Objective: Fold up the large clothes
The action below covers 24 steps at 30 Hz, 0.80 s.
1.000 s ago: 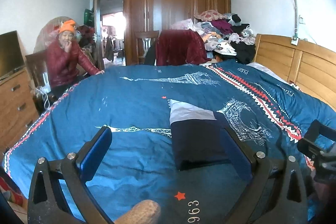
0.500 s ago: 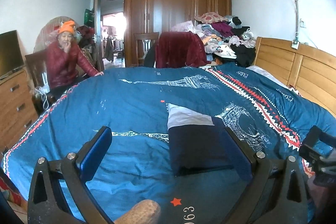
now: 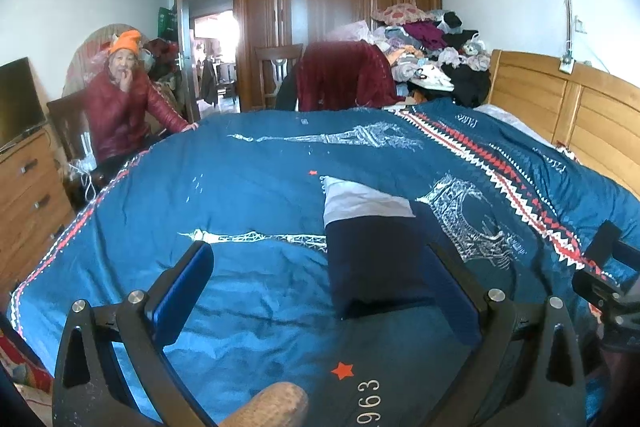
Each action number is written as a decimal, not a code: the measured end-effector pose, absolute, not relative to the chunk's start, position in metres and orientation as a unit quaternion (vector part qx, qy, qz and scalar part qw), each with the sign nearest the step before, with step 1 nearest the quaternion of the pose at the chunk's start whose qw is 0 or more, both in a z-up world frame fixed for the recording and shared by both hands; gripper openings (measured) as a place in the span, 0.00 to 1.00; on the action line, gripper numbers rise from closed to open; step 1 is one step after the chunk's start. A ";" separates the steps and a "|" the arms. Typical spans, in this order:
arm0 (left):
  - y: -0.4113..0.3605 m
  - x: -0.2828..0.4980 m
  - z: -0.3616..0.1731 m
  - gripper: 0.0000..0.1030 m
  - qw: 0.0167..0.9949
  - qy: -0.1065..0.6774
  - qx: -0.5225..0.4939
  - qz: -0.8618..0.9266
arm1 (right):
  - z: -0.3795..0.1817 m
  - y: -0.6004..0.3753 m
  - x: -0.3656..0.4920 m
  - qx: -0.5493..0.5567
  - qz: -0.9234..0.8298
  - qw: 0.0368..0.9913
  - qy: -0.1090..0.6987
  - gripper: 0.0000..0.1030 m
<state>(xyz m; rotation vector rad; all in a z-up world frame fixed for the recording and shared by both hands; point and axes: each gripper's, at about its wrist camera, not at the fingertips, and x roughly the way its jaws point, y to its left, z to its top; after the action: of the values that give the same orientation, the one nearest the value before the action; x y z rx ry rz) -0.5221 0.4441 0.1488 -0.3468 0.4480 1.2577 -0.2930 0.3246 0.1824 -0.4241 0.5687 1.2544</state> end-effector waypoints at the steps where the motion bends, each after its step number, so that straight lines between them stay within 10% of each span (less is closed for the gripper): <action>1: 0.444 -0.523 0.148 1.00 0.772 0.206 -0.162 0.580 | 0.182 0.326 -0.293 -0.198 0.574 0.750 0.262 1.00; 24: 0.455 -0.515 0.155 1.00 0.776 0.220 -0.149 0.571 | 0.175 0.354 -0.290 -0.229 0.549 0.752 0.285 1.00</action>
<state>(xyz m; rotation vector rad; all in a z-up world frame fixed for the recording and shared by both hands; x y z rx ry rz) -0.5153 0.4548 0.1548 -0.3234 0.4768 1.2361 -0.2903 0.3537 0.1749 -0.5000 0.6223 1.1986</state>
